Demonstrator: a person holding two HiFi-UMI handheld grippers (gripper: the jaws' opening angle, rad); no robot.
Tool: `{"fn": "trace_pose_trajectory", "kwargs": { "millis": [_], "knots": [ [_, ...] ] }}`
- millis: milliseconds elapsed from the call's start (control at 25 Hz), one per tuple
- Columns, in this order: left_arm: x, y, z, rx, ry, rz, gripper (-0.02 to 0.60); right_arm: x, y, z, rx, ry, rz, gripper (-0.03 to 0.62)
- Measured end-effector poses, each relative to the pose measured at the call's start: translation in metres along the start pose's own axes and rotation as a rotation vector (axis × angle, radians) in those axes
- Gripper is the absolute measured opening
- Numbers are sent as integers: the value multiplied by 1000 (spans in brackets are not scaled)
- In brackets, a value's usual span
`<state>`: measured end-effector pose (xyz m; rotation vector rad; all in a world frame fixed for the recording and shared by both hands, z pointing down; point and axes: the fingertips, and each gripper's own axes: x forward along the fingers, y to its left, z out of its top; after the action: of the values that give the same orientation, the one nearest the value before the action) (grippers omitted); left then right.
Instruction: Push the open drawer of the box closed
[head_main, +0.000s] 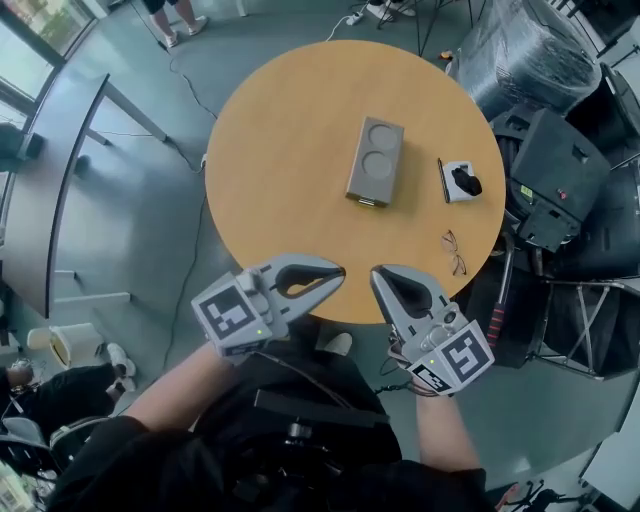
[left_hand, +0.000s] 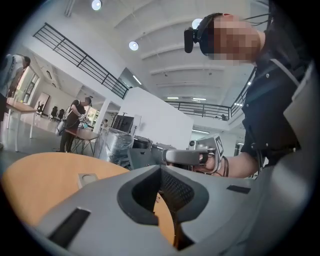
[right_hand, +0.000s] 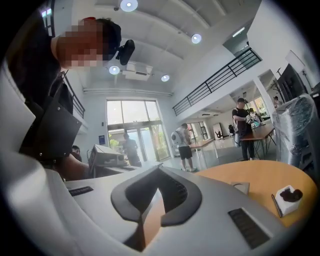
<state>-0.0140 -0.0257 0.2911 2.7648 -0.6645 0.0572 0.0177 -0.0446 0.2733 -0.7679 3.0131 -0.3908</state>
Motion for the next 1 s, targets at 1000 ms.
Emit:
{"fn": "trace_pose_trajectory", "kwargs": {
  "millis": [1000],
  "knots": [
    [-19, -100, 91, 215, -57, 67, 31, -62, 86, 93, -193, -75, 92, 3]
  ]
}}
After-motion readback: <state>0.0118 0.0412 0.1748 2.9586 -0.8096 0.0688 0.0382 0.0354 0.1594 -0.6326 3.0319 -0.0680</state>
